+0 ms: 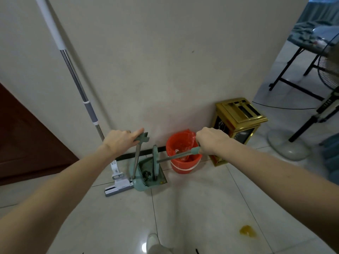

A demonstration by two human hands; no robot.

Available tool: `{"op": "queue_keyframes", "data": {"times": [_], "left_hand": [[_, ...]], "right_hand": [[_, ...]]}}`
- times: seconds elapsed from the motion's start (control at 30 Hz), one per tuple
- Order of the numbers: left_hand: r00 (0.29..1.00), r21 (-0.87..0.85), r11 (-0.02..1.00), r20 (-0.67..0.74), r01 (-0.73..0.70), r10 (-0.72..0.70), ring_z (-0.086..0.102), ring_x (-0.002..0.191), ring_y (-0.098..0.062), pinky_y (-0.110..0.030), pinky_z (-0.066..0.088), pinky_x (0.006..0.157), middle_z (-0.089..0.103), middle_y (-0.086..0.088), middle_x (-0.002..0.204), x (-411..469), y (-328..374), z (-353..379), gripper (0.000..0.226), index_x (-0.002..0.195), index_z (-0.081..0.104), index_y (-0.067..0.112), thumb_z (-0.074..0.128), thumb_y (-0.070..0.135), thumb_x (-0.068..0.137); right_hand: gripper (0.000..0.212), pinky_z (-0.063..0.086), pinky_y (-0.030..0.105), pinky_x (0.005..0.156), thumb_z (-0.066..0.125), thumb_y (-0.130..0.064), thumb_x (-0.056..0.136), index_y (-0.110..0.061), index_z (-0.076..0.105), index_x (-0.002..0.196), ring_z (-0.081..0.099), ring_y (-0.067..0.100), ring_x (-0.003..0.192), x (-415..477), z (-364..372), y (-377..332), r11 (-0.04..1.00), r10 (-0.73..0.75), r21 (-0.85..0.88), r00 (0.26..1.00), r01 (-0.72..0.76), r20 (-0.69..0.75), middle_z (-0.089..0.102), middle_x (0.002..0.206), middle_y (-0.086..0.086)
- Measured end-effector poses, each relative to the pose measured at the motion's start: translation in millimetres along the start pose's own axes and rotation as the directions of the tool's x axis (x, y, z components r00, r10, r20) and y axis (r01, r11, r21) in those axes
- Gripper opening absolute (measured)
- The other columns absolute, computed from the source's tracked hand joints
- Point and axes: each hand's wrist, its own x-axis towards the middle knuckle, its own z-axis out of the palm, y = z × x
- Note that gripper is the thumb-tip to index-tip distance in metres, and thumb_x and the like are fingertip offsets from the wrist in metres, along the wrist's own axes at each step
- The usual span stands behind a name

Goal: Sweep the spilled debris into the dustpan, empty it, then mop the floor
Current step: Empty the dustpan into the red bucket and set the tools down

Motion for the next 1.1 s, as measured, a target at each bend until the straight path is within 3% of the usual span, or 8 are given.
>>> {"op": "queue_keyframes", "data": {"times": [0.23,0.4,0.5,0.63,0.73,0.83,0.97,1.1], "left_hand": [[0.982,-0.055,0.981,0.041,-0.184,0.187,0.058,0.072,-0.026,-0.034,0.044,0.057,0.059,-0.007,0.104,40.2,-15.4,40.4,0.049,0.146,0.014,0.032,0.028,0.048,0.101],[0.94,-0.054,0.939,0.011,-0.339,0.34,0.063,0.093,-0.027,-0.033,0.04,0.063,0.058,-0.007,0.11,75.3,-17.0,72.0,0.045,0.137,0.005,0.032,0.03,0.045,0.102],[0.92,-0.017,0.922,-0.059,-0.388,0.386,0.061,0.091,-0.027,-0.035,0.046,0.071,0.058,-0.008,0.108,98.8,-22.3,85.1,0.046,0.14,0.023,0.026,0.041,0.04,0.1],[0.902,0.046,0.91,-0.124,-0.412,0.414,0.06,0.093,-0.029,-0.039,0.045,0.078,0.061,-0.008,0.106,119.4,-28.3,95.5,0.048,0.134,0.034,0.025,0.057,0.019,0.092],[0.872,0.081,0.895,-0.203,-0.438,0.445,0.063,0.081,-0.029,-0.045,0.048,0.079,0.064,-0.01,0.09,138.2,-33.0,89.5,0.05,0.114,0.059,0.02,0.073,0.005,0.069],[0.843,0.062,0.877,-0.252,-0.477,0.476,0.061,0.073,-0.029,-0.045,0.049,0.07,0.062,-0.009,0.079,162.3,-37.2,100.0,0.04,0.095,0.061,0.017,0.071,0.0,0.06],[0.81,0.027,0.84,-0.253,-0.541,0.53,0.062,0.084,-0.028,-0.041,0.048,0.069,0.064,-0.006,0.086,186.9,-35.7,106.8,0.034,0.097,0.06,0.019,0.072,0.006,0.069],[0.778,-0.02,0.808,-0.282,-0.589,0.561,0.065,0.092,-0.028,-0.036,0.053,0.064,0.066,-0.007,0.094,203.7,-38.0,111.0,0.04,0.1,0.064,0.02,0.08,0.009,0.065]], "right_hand": [[0.041,0.047,0.029,0.049,0.083,-0.028,0.075,-0.012,0.049,0.058,0.049,0.018,0.05,49.6,-13.0,-27.0,0.963,0.136,0.229,0.99,-0.143,0.046,0.053,0.061,0.002],[0.004,0.052,0.031,0.067,0.072,-0.012,0.08,-0.015,0.07,0.081,0.065,0.023,0.083,69.3,-8.1,-39.1,0.91,0.194,0.39,0.976,-0.142,-0.098,0.066,0.088,0.005],[0.026,0.044,0.028,0.071,0.07,-0.014,0.082,-0.018,0.063,0.106,0.062,0.023,0.091,76.3,3.6,-47.4,0.867,0.231,0.478,0.963,-0.141,-0.135,0.064,0.097,0.003],[0.033,0.041,0.02,0.067,0.078,-0.018,0.076,-0.024,0.057,0.101,0.058,0.014,0.08,88.2,15.2,-51.8,0.71,0.344,0.694,0.92,-0.122,-0.19,0.059,0.087,-0.006],[0.03,0.038,0.007,0.067,0.08,-0.016,0.074,-0.024,0.059,0.095,0.063,0.009,0.082,100.6,19.8,-53.3,0.669,0.296,0.741,0.933,-0.05,-0.204,0.066,0.087,-0.008],[0.025,0.036,0.003,0.07,0.078,-0.009,0.075,-0.02,0.064,0.092,0.061,0.004,0.085,115.4,12.9,-52.6,0.685,0.207,0.728,0.95,0.03,-0.234,0.065,0.087,-0.011],[0.028,0.044,0.018,0.082,0.074,-0.01,0.079,-0.032,0.058,0.086,0.058,0.006,0.094,137.2,-6.5,-45.7,0.73,0.068,0.682,0.991,0.031,-0.117,0.054,0.086,-0.023],[0.035,0.054,0.031,0.089,0.071,-0.014,0.082,-0.041,0.049,0.083,0.061,0.012,0.1,150.6,-19.3,-35.9,0.802,-0.005,0.597,1.0,0.022,-0.03,0.061,0.098,-0.012]]}}
